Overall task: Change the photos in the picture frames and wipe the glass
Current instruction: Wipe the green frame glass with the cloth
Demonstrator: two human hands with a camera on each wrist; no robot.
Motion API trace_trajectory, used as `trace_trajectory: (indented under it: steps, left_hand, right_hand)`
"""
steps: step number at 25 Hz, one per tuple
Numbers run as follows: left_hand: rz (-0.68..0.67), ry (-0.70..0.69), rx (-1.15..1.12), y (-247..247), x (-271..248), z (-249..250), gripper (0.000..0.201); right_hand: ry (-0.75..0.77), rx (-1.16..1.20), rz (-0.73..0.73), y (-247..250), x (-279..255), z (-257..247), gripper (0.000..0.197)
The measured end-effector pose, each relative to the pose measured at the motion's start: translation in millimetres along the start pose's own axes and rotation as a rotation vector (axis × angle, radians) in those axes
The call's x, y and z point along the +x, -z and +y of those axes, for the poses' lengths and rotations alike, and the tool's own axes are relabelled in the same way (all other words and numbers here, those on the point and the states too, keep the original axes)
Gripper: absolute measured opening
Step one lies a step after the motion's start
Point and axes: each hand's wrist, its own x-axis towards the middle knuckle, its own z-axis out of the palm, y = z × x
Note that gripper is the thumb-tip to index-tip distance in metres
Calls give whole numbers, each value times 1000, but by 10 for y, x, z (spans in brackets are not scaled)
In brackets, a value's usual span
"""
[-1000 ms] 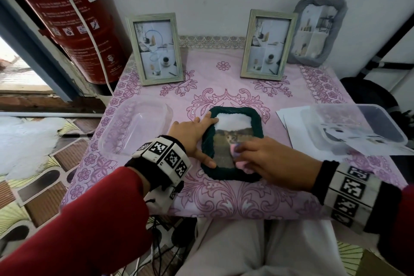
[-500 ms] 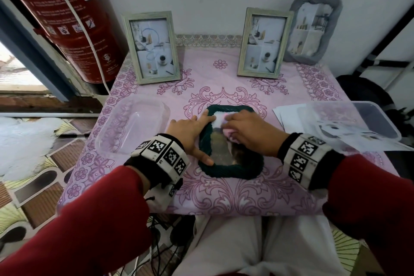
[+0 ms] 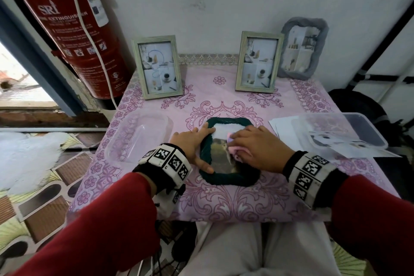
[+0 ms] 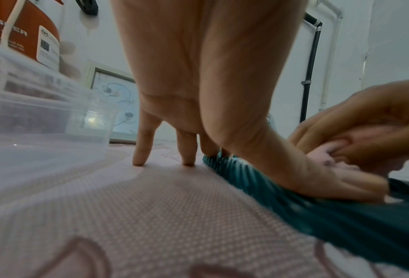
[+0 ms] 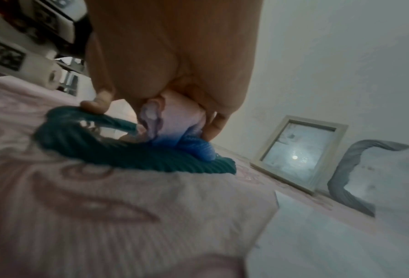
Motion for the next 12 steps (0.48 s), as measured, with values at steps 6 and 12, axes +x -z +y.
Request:
trace_trajectory:
  steps: [6, 12]
  left_hand:
    - [1, 2, 41, -4, -39, 28, 114]
    - [-8, 6, 74, 23, -97, 105, 110]
  right_hand:
    - [-63, 525, -49, 141, 53, -87, 34]
    - [-246, 616, 270, 48, -69, 12, 36]
